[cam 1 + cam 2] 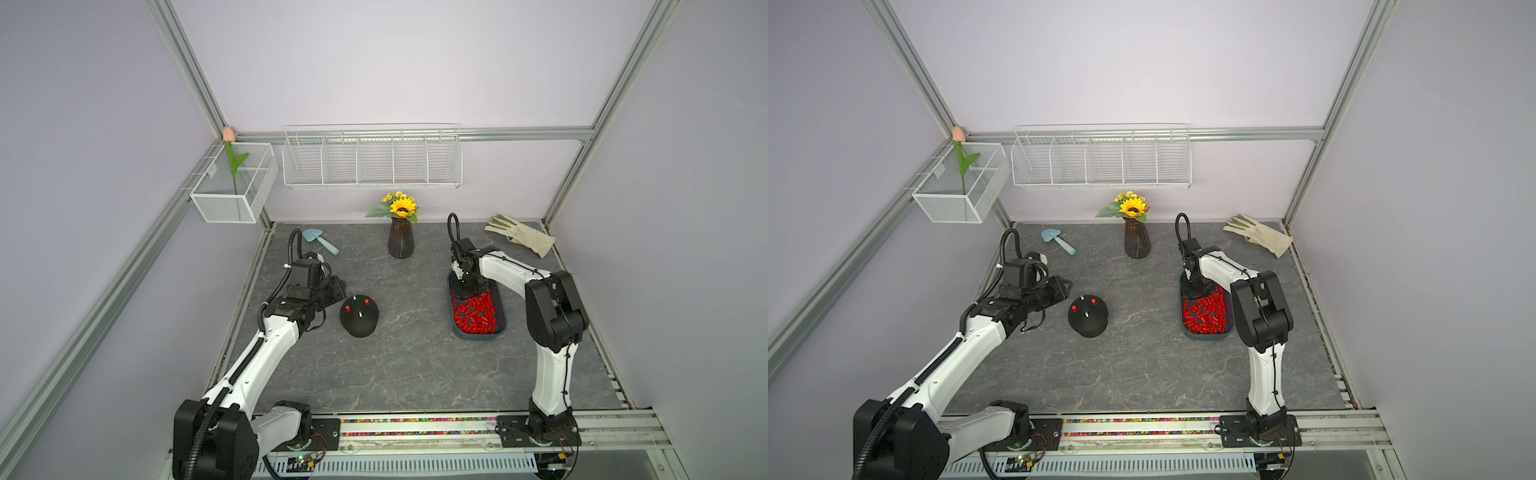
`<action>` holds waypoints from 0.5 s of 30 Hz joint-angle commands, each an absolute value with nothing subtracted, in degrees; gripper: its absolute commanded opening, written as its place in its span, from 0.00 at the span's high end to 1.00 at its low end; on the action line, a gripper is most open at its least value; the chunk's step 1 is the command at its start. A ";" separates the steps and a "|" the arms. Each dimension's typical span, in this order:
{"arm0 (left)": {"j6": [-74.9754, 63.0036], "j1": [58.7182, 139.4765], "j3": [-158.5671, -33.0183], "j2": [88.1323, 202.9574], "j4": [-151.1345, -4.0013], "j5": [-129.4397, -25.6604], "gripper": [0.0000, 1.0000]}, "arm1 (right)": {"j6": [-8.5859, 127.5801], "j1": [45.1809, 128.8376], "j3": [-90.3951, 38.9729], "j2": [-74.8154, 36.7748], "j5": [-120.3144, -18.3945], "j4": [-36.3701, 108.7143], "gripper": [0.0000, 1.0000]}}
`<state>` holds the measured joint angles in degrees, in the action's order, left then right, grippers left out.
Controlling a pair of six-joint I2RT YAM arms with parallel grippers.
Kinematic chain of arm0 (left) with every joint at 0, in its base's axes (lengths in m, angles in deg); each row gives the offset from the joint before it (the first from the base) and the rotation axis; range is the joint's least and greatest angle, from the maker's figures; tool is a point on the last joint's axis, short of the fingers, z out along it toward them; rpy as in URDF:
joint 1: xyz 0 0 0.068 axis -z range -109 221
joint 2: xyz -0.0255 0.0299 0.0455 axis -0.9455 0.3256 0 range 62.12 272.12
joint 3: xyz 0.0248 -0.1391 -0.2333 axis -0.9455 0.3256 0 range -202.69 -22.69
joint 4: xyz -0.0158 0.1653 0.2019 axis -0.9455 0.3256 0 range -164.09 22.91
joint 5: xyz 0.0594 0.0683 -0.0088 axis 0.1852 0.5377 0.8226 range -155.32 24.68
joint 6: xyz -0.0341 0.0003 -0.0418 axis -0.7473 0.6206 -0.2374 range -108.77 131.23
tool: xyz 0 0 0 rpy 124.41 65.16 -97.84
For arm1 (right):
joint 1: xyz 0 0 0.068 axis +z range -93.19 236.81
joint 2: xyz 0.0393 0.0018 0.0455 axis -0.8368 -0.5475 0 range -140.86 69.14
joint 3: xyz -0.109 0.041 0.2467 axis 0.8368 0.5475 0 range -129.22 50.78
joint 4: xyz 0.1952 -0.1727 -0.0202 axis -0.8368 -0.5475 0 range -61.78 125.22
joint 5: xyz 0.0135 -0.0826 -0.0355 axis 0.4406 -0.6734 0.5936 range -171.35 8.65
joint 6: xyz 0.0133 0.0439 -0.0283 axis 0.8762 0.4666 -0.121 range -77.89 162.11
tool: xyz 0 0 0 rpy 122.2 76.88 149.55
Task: Cover the protruding screws with screw protection sleeves
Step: Pick up the screw protection sleeve from the storage box.
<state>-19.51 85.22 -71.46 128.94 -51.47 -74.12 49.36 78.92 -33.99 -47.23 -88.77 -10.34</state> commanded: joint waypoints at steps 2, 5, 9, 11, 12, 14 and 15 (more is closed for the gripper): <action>-19.06 85.41 -72.76 128.56 -50.96 -73.25 0.66 | 48.46 78.30 -33.88 -48.28 -88.25 -11.00 0.74; -19.07 85.41 -72.70 128.48 -50.98 -73.24 0.66 | 48.45 78.33 -33.82 -48.20 -88.38 -11.28 0.74; -19.07 85.41 -72.62 128.33 -50.93 -73.26 0.66 | 48.57 78.28 -33.40 -48.10 -88.34 -11.32 0.74; -19.03 85.41 -72.61 128.32 -50.96 -73.24 0.66 | 48.64 78.38 -33.13 -47.98 -88.17 -11.28 0.74; -19.09 85.37 -72.61 128.29 -50.97 -73.28 0.66 | 48.67 78.27 -33.03 -47.93 -88.04 -11.27 0.74; -19.04 85.35 -72.61 128.17 -50.92 -73.24 0.66 | 48.71 78.33 -32.89 -47.83 -87.99 -11.19 0.74; -19.07 85.41 -72.61 128.17 -50.88 -73.26 0.66 | 48.69 78.33 -32.90 -47.86 -87.92 -11.21 0.74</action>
